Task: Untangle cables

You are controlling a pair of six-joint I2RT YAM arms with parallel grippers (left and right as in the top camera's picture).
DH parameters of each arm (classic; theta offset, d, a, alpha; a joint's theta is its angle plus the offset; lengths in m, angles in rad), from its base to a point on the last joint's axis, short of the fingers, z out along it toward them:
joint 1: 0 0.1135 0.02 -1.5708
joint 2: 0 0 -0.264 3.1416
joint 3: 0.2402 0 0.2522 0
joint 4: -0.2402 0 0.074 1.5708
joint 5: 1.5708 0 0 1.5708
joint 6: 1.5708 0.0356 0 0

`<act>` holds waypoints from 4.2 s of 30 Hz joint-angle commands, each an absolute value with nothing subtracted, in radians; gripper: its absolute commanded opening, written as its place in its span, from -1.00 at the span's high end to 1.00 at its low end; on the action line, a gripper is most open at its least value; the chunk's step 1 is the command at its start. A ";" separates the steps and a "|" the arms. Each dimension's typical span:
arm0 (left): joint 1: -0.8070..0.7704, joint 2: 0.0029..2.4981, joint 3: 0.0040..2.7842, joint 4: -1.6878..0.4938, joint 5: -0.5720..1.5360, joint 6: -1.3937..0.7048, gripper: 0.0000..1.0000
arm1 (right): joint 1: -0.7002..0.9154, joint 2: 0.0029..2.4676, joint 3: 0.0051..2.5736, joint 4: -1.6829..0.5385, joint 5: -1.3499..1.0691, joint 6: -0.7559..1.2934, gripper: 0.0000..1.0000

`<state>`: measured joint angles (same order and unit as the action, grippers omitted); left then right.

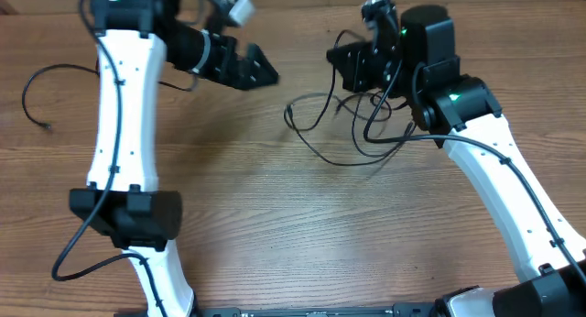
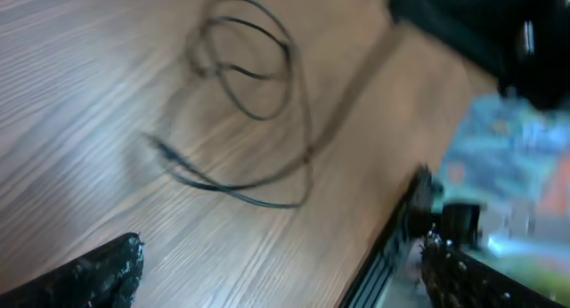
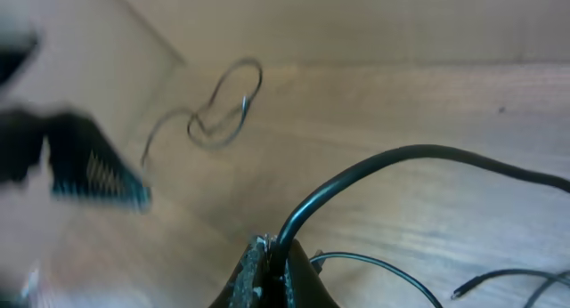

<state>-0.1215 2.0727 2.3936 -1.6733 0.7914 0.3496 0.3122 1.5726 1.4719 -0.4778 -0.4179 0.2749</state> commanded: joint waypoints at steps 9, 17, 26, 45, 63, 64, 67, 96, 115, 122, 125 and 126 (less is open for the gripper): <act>-0.295 2.083 2.391 -1.585 0.689 0.473 -0.99 | 0.202 1.550 1.501 -0.437 -0.574 0.581 0.92; -0.370 2.104 2.335 -1.371 0.546 0.291 -0.99 | 0.163 1.549 1.501 -0.370 -0.743 0.653 0.92; -0.428 2.106 2.115 -1.139 0.546 0.184 -0.86 | 0.120 1.549 1.501 -0.263 -0.743 0.718 0.92; -0.424 2.104 2.000 -0.951 0.744 -0.087 0.92 | 0.104 1.551 1.497 -0.868 -0.260 0.593 -0.06; -0.214 1.978 2.399 -1.188 0.627 -0.205 0.91 | 0.123 1.573 1.391 -1.011 -0.124 0.463 -0.73; -0.198 1.953 2.420 -1.222 0.588 -0.205 0.91 | 0.123 1.573 1.368 -0.995 -0.124 0.463 -0.73; -0.152 1.871 2.460 -1.311 0.475 -0.204 0.92 | 0.123 1.573 1.309 -0.955 -0.124 0.463 -0.74; 0.555 1.560 2.347 -1.689 -0.044 -0.410 0.91 | 0.123 1.574 1.196 -0.850 -0.124 0.466 -1.00; 0.981 1.542 1.845 -1.550 -0.073 -0.675 0.91 | 0.123 1.574 1.196 -0.850 -0.124 0.466 -1.00; 0.981 1.544 1.659 -1.288 0.032 -0.549 0.92 | 0.123 1.574 1.196 -0.849 -0.124 0.466 -1.00; 0.981 1.548 1.652 -1.144 0.176 -0.425 0.92 | 0.123 1.574 1.196 -0.849 -0.124 0.466 -1.00; 0.981 1.548 1.652 -1.097 0.211 -0.396 0.91 | 0.123 1.574 1.196 -0.849 -0.124 0.466 -1.00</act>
